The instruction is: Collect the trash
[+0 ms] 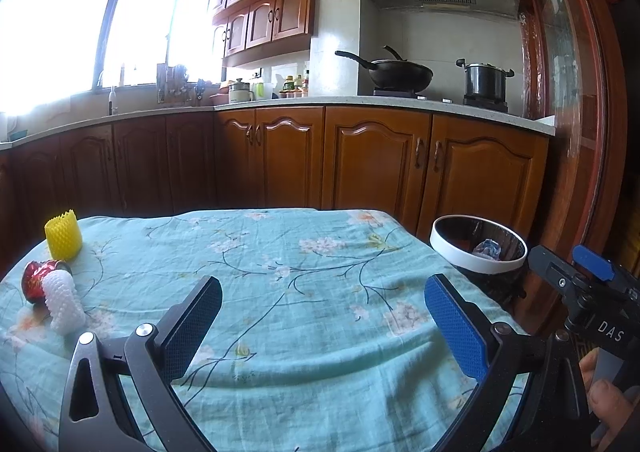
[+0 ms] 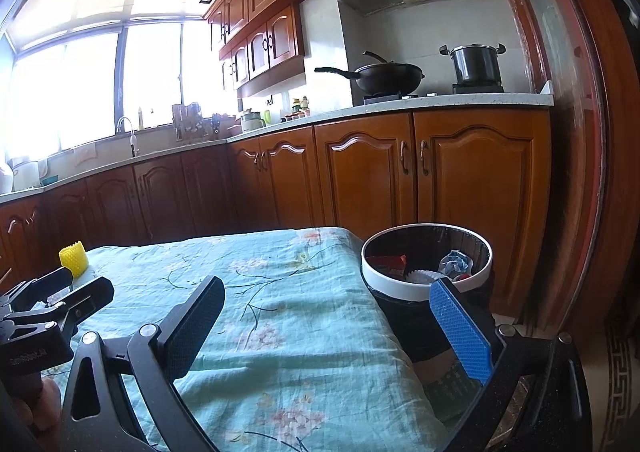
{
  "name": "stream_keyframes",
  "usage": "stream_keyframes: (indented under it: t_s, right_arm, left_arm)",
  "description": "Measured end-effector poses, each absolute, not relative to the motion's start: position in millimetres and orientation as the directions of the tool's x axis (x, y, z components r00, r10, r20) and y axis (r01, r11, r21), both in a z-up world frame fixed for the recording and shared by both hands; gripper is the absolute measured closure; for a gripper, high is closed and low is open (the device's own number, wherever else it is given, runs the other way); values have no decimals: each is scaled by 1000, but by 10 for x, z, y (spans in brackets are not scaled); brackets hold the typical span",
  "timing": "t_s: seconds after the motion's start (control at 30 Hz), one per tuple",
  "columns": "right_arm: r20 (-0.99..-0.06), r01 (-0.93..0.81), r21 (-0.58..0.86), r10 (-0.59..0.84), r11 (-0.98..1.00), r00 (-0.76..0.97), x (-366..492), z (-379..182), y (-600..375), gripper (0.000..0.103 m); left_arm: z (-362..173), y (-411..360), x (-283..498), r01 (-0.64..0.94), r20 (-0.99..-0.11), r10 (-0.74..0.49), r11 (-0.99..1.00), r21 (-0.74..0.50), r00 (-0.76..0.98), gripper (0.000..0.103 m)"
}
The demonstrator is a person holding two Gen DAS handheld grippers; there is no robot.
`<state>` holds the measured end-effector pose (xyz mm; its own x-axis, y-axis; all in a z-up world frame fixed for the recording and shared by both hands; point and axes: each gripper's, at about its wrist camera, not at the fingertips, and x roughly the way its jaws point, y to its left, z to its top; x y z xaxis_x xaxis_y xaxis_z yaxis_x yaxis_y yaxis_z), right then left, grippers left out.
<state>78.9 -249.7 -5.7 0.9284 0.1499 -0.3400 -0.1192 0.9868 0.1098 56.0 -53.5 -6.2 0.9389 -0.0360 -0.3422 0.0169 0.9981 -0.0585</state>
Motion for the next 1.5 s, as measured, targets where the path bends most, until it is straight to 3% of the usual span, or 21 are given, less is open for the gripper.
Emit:
stream_keyframes:
  t_s: [1.5]
  right_arm:
    - [-340, -123, 123, 158, 985, 927, 780, 2, -2457, 0]
  left_arm:
    - [-102, -481, 667, 46, -367, -68, 997, -67, 928, 1]
